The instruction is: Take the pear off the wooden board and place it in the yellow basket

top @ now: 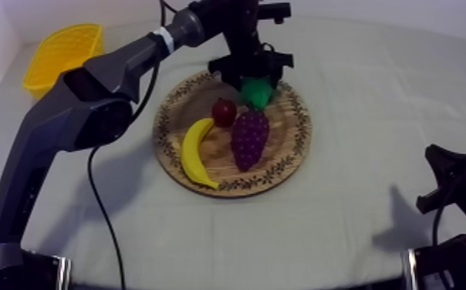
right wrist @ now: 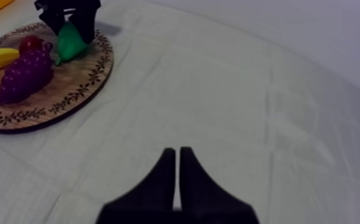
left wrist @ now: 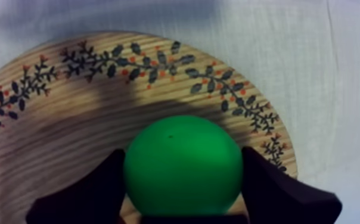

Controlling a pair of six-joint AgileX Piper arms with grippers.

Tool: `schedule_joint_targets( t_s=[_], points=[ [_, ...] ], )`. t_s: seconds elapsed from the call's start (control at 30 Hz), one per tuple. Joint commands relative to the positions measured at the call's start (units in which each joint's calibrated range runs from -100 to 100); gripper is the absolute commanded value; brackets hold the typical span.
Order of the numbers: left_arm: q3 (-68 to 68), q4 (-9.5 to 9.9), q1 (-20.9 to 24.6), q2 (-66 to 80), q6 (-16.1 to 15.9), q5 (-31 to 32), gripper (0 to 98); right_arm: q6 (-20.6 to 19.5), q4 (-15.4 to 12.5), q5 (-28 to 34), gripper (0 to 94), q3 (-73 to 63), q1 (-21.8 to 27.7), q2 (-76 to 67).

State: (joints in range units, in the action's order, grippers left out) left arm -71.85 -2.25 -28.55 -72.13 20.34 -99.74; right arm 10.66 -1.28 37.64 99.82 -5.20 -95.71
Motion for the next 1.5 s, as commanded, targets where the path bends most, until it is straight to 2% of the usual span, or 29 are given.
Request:
schedule_joint_targets(
  t_s=[0.0,0.37,0.97,1.33,1.47],
  points=[
    [-0.1,-0.06,0.0,-0.1,-0.1,0.0,59.7,0.1,0.0,0.0,0.4,0.0,0.0,0.0],
    [4.5,0.13,-0.6,5.5,-0.6,0.0,59.0,0.1,0.0,0.0,0.4,0.0,0.0,0.0],
    [27.6,0.96,-2.9,36.8,-0.3,0.0,60.9,0.1,0.0,0.0,0.4,0.0,0.0,0.0],
    [41.9,2.17,0.0,50.2,-0.5,0.0,61.0,0.1,0.0,0.0,0.4,0.0,0.0,0.0],
    [46.1,3.59,2.0,54.0,-1.2,0.0,60.6,0.1,0.0,0.0,0.4,0.0,0.0,0.0]
  ],
)
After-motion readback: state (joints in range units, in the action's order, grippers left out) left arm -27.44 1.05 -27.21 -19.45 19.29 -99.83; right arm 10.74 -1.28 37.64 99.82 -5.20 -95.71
